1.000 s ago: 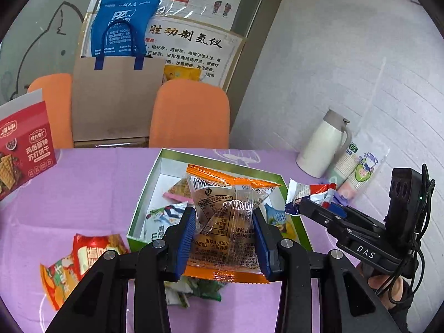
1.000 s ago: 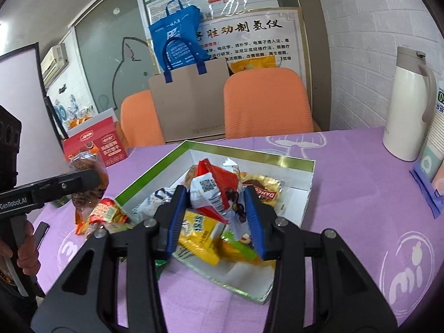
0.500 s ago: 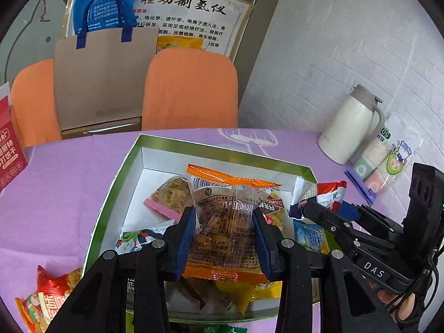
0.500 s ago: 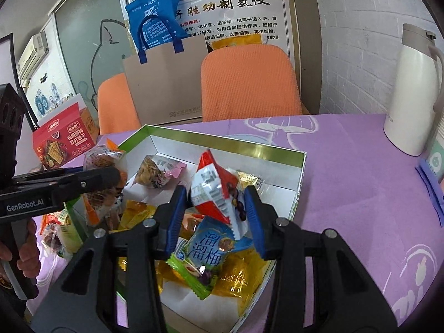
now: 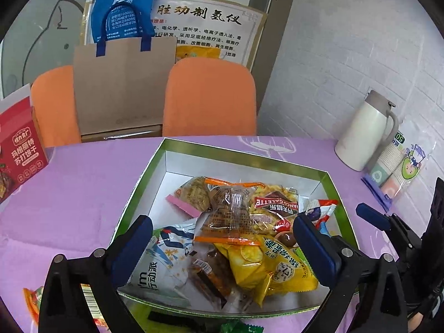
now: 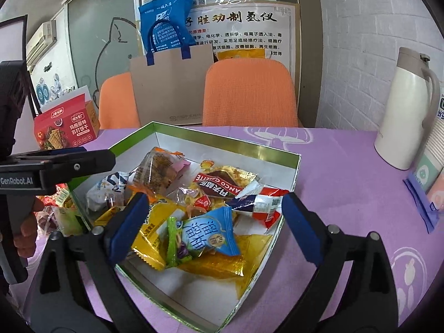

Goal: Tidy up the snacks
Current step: 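Withdraw both tools from the box back toward the snack pile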

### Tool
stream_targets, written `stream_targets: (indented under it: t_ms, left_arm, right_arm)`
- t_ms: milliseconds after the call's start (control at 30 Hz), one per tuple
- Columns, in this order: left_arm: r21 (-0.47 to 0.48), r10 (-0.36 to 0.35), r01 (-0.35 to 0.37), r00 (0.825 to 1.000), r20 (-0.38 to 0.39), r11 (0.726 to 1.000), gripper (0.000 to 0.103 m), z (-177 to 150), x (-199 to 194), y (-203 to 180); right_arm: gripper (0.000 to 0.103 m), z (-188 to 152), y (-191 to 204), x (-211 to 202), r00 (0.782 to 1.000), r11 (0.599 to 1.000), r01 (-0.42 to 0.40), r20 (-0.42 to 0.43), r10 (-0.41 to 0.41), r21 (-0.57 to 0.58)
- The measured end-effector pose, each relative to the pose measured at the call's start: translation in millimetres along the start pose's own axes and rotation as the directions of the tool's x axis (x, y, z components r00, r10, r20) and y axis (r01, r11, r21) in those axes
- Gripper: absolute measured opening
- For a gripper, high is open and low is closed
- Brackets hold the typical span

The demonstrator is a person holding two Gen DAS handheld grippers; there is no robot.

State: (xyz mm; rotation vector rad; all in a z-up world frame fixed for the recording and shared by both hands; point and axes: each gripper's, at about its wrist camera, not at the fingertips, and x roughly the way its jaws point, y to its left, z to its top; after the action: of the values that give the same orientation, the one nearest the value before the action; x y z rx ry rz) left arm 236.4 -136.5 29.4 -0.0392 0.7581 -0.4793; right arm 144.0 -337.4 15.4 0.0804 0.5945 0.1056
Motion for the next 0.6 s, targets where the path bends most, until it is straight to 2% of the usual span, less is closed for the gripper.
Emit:
stream_targets:
  t_ms: [100, 200, 367, 600]
  left_arm:
    - [0.004, 0.006, -0.006, 1.0, 0.017, 1.0, 0.103, -1.8, -15.9, -0.7]
    - [0.006, -0.001, 0.001, 0.998, 0.061, 1.0, 0.103, -6.1, -41.8, -0.6]
    - [-0.016, 0.044, -0.043, 0.992, 0.116, 0.999, 0.103, -22.8, -83.0, 8.4]
    - [-0.071, 0.094, -0.088, 0.992, 0.085, 0.994, 0.103, -69.3, -116.3, 33.2]
  right_arm:
    - [0.097, 0.6, 6.4, -17.9, 0.999, 1.0, -0.019, 0.028, 0.018, 0.009]
    - [0.102, -1.4, 16.6, -35.0, 0.998, 0.999, -0.035, 0.046, 0.034, 0.015]
    - [0.102, -14.2, 43.0, -55.0, 0.996, 0.998, -0.066, 0.054, 0.067, -0.018]
    - [0.102, -42.9, 76.9, -59.7, 0.991, 0.991, -0.132, 0.015, 0.132, -0.033]
